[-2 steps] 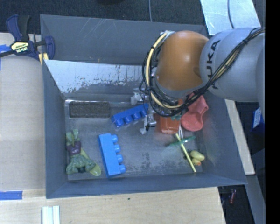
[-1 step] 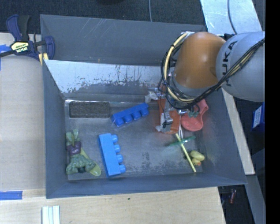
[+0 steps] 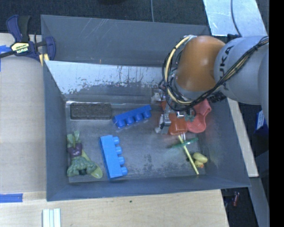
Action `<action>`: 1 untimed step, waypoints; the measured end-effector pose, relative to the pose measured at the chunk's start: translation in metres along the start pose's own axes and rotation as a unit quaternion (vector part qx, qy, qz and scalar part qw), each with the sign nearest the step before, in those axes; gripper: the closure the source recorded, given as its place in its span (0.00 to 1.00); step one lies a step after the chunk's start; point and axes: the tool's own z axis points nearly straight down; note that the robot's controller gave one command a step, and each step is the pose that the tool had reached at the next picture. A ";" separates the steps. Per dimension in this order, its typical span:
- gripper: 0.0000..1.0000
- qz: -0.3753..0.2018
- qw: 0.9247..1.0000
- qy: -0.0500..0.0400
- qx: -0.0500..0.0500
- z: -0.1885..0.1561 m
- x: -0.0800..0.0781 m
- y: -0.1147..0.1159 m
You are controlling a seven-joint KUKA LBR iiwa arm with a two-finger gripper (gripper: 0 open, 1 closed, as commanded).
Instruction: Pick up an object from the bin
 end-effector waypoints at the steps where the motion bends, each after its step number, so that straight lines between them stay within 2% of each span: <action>1: 0.00 -0.061 0.998 -0.003 0.000 -0.007 0.001 0.068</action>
Offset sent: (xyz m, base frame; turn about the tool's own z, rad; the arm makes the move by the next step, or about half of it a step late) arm -0.0041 0.1025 -0.0119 0.2732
